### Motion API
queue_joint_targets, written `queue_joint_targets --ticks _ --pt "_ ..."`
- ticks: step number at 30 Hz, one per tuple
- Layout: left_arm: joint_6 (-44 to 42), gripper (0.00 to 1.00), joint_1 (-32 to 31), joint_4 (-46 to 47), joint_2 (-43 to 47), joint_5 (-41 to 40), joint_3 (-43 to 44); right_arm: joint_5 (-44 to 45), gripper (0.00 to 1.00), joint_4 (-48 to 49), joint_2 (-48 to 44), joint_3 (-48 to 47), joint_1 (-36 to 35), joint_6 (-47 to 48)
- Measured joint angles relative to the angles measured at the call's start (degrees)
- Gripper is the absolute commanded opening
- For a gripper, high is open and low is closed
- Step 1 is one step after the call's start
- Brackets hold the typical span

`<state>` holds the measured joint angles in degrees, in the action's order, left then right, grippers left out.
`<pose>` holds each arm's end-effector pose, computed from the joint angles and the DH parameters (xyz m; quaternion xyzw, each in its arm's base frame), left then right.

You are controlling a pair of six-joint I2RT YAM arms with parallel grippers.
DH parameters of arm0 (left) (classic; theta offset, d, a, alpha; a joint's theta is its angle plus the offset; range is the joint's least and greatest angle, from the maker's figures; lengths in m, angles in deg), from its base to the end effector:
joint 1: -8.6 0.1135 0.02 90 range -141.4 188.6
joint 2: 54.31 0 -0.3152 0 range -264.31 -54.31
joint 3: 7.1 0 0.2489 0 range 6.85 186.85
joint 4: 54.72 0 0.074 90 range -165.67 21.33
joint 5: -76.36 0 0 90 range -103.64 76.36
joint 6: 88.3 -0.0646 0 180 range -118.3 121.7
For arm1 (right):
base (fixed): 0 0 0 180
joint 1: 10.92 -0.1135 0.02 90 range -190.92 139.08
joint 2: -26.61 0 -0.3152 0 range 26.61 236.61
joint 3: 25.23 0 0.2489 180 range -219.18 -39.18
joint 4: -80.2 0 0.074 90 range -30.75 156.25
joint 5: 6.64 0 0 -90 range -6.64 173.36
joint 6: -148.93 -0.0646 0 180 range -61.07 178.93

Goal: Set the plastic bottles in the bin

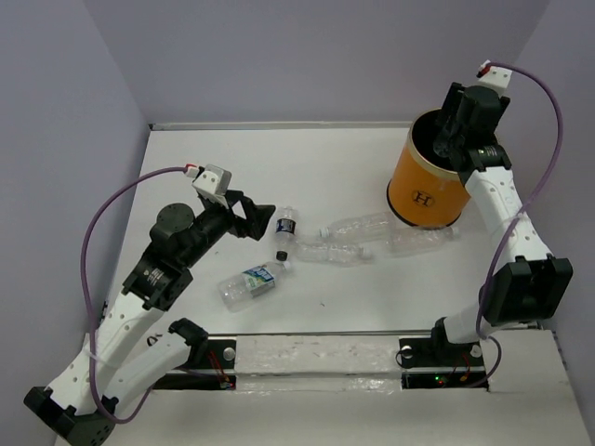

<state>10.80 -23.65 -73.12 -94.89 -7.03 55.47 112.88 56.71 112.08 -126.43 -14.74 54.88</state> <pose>0.1223 -0.0860 0.4204 0.1783 0.6611 -0.2939 0.6669 0.3650 -0.0075 0.4776 0.1690 0.7281 -0.1478 0.6476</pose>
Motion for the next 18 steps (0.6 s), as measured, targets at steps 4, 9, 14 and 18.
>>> queue_joint_targets --ticks 4,9,14,18 --pt "0.33 0.99 0.04 -0.15 0.59 -1.66 -0.02 0.72 1.00 -5.35 0.42 0.35 0.09 0.28" --pt "0.68 0.99 0.66 -0.15 1.92 -3.76 -0.02 -1.73 1.00 -7.58 -2.25 -0.59 -0.70 -0.74" --pt "1.25 0.99 2.51 -0.15 2.71 -6.36 -0.07 -5.77 0.94 -7.93 -7.45 -0.55 -11.45 -2.91" --pt "1.77 0.99 3.82 -0.28 3.85 -9.92 -0.42 -17.86 0.92 -5.31 -6.27 1.84 -25.11 -3.78"
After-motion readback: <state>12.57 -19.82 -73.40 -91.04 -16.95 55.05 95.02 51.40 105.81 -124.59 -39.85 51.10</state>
